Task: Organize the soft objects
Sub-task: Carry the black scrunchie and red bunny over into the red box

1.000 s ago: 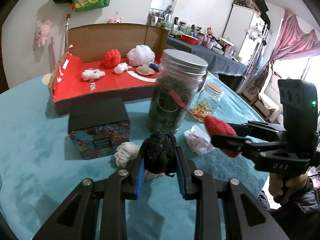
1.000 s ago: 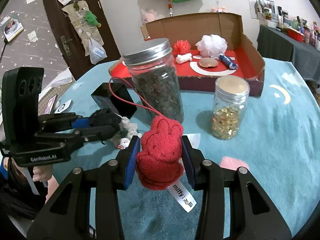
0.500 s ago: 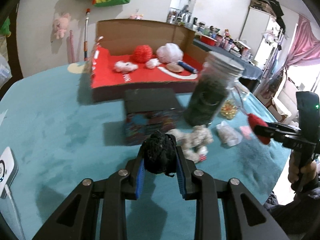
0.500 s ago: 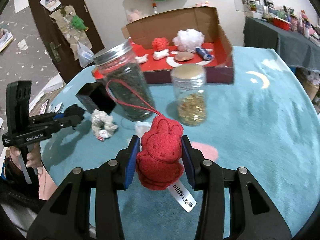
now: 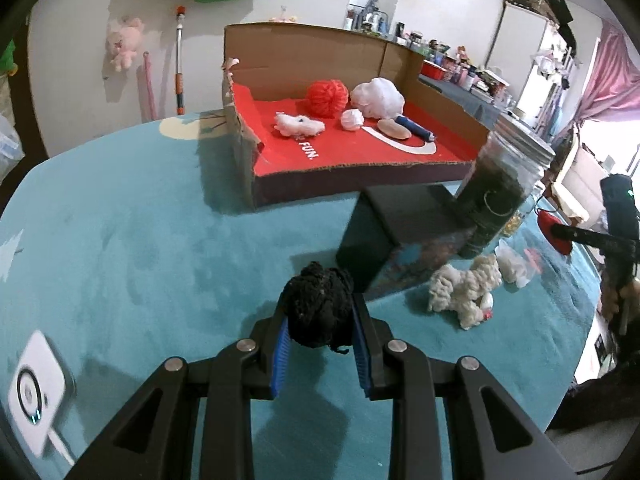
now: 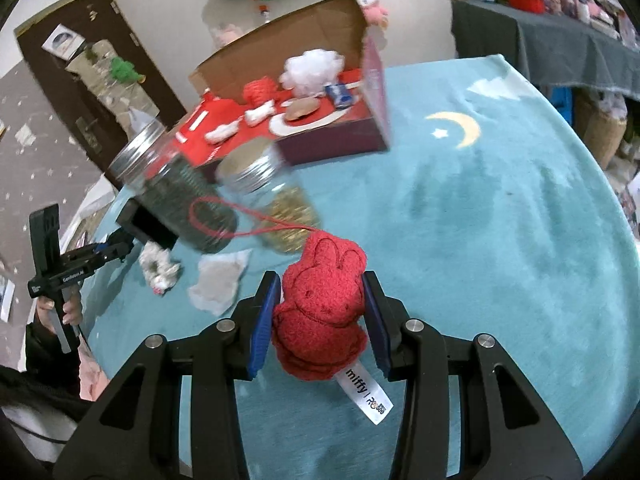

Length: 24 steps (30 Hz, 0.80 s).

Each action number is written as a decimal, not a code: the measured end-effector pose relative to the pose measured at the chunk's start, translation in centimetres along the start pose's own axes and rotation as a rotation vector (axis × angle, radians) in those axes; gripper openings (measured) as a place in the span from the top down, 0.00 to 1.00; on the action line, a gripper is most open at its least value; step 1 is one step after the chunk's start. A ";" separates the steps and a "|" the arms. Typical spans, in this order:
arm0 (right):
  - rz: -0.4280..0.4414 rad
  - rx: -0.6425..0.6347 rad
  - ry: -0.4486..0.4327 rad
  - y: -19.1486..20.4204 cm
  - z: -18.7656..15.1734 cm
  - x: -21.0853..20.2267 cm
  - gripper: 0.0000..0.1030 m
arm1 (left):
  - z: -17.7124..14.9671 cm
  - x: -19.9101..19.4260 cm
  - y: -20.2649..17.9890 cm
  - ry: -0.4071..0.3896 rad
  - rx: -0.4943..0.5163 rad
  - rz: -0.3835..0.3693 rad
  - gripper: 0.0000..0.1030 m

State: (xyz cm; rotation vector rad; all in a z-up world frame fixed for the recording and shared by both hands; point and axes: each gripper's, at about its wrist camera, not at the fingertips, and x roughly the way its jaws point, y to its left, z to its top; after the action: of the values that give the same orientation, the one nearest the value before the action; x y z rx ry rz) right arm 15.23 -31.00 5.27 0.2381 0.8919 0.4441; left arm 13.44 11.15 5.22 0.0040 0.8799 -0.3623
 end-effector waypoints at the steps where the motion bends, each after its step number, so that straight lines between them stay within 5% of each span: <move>1: 0.005 -0.001 0.001 -0.3 0.3 0.0 0.62 | 0.3 0.2 0.2 0.003 0.006 -0.012 0.72; 12: 0.014 -0.068 0.041 -1.4 5.3 1.7 0.62 | 4.3 1.8 1.0 0.056 0.094 -0.066 0.72; 24: 0.066 -0.185 0.013 1.7 11.2 2.5 0.62 | 10.0 2.2 -0.7 0.037 0.170 -0.093 0.72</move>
State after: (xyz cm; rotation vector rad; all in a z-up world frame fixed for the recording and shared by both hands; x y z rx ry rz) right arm 25.02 -28.49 10.98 0.0950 0.8516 0.5872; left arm 22.00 8.37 10.08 0.1275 0.8853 -0.5252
